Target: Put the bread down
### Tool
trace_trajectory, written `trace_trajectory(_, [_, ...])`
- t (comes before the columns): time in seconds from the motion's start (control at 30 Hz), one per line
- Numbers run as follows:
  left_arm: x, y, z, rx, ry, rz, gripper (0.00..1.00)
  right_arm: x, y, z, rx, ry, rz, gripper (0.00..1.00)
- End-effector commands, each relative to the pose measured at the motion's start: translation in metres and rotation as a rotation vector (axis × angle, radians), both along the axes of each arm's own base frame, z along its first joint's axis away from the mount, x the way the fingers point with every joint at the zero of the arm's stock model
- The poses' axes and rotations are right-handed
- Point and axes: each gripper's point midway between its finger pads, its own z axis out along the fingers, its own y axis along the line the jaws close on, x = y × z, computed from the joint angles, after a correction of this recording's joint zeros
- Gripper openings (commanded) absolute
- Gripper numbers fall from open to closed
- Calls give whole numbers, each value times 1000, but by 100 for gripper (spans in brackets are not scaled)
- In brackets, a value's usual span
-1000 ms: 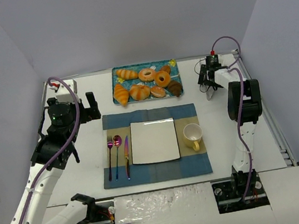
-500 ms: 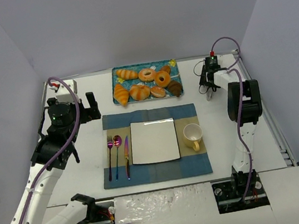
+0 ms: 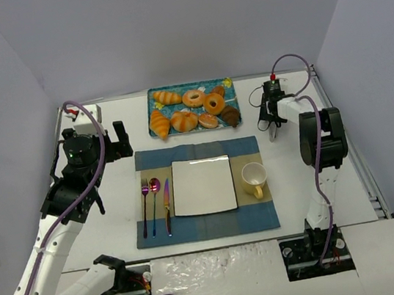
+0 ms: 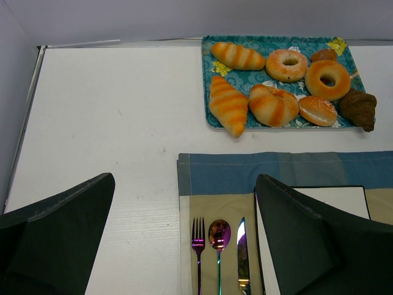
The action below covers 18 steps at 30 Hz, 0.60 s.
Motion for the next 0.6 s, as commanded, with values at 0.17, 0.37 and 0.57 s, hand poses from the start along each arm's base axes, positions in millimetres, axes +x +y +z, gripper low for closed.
trace_trajectory(0.17, [5,0,29,-26,-99,2,97,1,-11,97,-32,-190,-51,52])
trace_trajectory(0.37, [5,0,28,-25,-97,2,97,-4,-11,118,-30,-221,-53,52])
trace_trajectory(0.57, [5,0,27,-24,-93,1,97,-11,-8,136,-23,-247,-46,52])
